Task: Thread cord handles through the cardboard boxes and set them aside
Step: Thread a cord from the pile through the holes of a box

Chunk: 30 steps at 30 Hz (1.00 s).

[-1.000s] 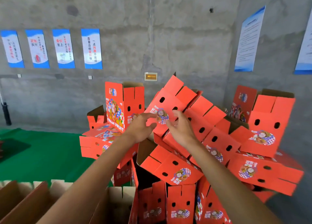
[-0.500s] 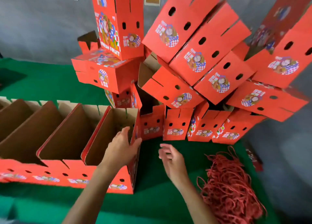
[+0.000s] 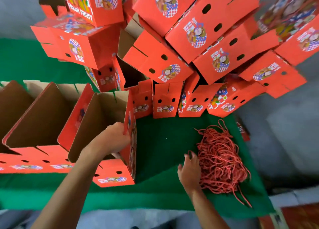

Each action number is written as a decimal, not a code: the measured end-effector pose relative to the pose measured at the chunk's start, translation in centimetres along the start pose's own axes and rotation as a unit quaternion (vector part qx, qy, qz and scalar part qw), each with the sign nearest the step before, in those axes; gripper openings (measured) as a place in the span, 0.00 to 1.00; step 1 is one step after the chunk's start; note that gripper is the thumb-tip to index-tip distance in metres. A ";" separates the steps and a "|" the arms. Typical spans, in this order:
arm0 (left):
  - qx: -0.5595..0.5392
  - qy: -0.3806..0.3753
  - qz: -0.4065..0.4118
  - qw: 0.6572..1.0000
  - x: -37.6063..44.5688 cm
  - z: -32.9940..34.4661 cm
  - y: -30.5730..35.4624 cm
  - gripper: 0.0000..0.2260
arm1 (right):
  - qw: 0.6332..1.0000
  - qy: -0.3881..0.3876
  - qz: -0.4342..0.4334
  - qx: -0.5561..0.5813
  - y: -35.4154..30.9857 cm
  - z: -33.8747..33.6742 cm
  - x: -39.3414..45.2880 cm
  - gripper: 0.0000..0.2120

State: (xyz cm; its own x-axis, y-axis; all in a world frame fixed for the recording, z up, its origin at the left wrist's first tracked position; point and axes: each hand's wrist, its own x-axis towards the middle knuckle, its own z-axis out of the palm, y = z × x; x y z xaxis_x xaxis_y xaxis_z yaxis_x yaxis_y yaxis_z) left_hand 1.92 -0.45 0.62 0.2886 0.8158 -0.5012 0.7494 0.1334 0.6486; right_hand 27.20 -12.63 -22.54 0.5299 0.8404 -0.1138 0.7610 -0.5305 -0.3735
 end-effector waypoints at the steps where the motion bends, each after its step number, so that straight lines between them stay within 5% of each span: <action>1: -0.003 -0.023 -0.002 1.000 -0.2 0.5 0.2 0.04 | 1.000 0.001 0.005 -0.023 1.2 -0.3 0.2 0.26; 9: -0.011 -0.142 0.002 0.990 1.3 4.1 2.2 0.09 | 0.994 -0.035 -0.048 -0.090 3.0 -1.8 1.6 0.13; 18: -0.032 -0.061 0.035 0.997 3.6 3.3 4.6 0.09 | 0.985 -0.109 -0.024 -0.135 -1.5 -2.2 1.7 0.09; 25: 0.163 -0.055 0.031 0.985 4.1 2.2 5.3 0.14 | 0.996 -0.074 -0.058 0.011 -3.4 -4.8 0.4 0.12; 30: 0.156 -0.070 0.007 0.985 4.0 2.0 4.4 0.19 | 0.965 -0.078 -0.083 0.236 -7.6 -7.3 0.3 0.11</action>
State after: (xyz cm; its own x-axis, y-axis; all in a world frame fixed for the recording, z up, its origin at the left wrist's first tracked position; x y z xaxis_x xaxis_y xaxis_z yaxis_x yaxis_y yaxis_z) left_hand 7.62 2.28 0.33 0.3628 0.7274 -0.5824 0.8853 -0.0740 0.4590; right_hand 24.26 -9.17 -13.00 0.3255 0.9352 -0.1396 0.5550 -0.3086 -0.7725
